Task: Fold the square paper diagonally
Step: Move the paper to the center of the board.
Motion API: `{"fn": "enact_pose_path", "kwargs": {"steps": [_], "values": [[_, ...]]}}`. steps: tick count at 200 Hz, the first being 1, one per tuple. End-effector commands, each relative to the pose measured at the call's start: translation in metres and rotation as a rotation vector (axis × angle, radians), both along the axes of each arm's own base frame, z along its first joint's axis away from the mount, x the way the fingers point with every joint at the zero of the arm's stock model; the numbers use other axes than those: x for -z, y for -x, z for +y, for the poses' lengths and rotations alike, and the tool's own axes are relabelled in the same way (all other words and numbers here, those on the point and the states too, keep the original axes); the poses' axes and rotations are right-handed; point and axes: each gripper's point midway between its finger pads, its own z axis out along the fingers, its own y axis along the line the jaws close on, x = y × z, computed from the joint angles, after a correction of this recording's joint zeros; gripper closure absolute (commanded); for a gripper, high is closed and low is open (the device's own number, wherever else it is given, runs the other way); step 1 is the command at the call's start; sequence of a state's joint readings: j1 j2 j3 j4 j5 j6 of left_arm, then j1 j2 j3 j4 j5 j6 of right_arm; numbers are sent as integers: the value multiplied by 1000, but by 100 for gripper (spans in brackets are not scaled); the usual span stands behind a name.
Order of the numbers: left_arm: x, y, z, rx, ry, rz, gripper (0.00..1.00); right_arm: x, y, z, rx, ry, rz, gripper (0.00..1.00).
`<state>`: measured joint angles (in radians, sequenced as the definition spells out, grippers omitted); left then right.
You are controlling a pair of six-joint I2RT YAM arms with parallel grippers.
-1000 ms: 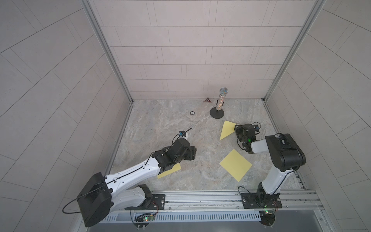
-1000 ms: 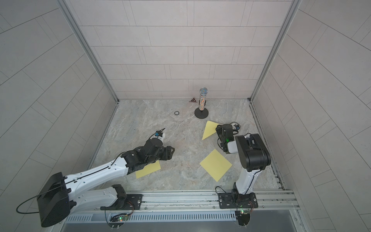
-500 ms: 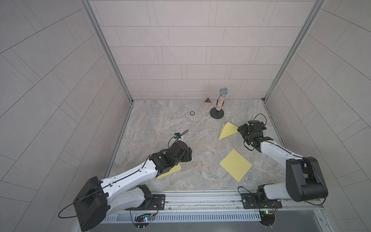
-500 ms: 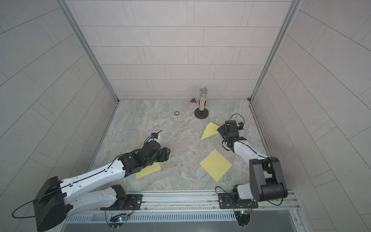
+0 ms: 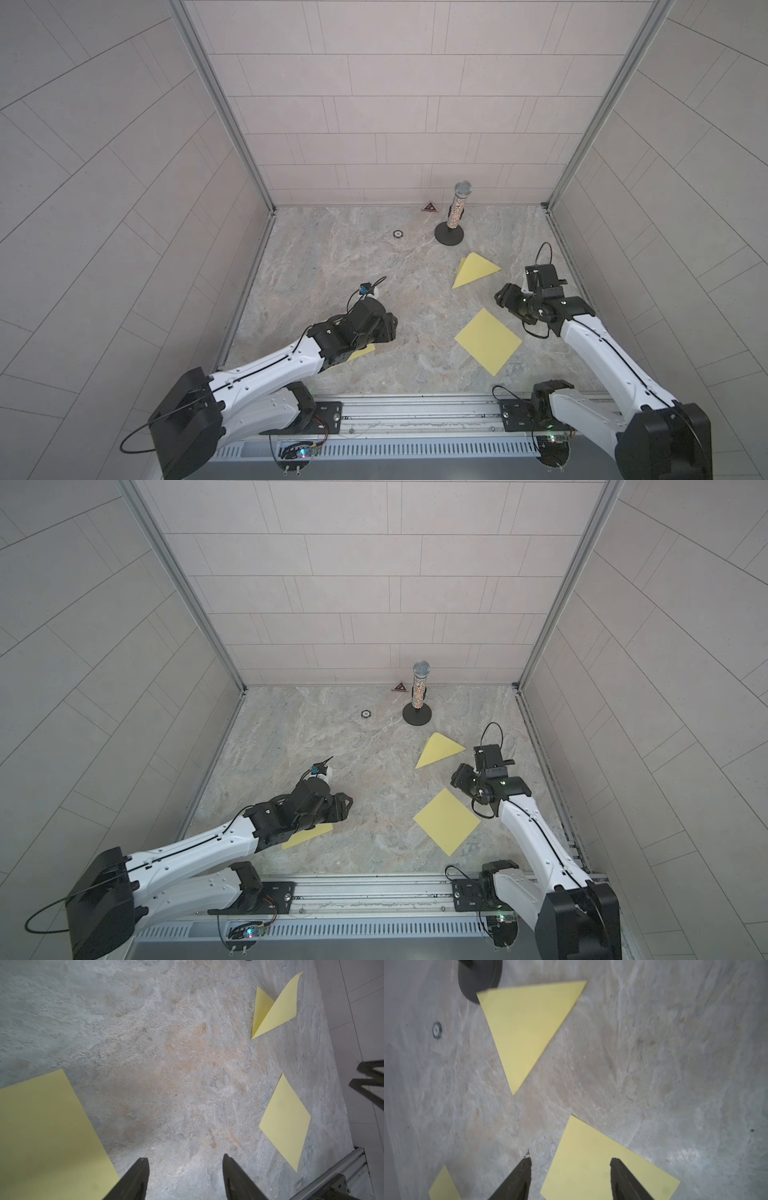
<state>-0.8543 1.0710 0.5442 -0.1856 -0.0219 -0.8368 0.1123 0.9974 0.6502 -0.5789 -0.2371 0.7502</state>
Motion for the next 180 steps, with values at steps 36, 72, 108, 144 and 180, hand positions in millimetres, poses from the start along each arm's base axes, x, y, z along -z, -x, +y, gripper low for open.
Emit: {"fn": "enact_pose_path", "kwargs": {"steps": [36, 72, 108, 144, 180], "values": [[10, 13, -1, 7, 63, 38, 43, 72, 78, 30, -165, 21, 238, 41], [13, 15, -2, 9, 73, 47, 43, 85, 81, 40, -188, 8, 231, 41], [15, 10, 2, -44, 66, 42, 46, 92, 75, 58, -244, 18, 221, 41], [21, 5, 17, -128, 40, 26, 50, 95, 67, 97, -306, -25, 212, 41], [23, -2, 19, -178, 30, 29, 52, 81, 62, 147, -332, -126, 130, 42]]}}
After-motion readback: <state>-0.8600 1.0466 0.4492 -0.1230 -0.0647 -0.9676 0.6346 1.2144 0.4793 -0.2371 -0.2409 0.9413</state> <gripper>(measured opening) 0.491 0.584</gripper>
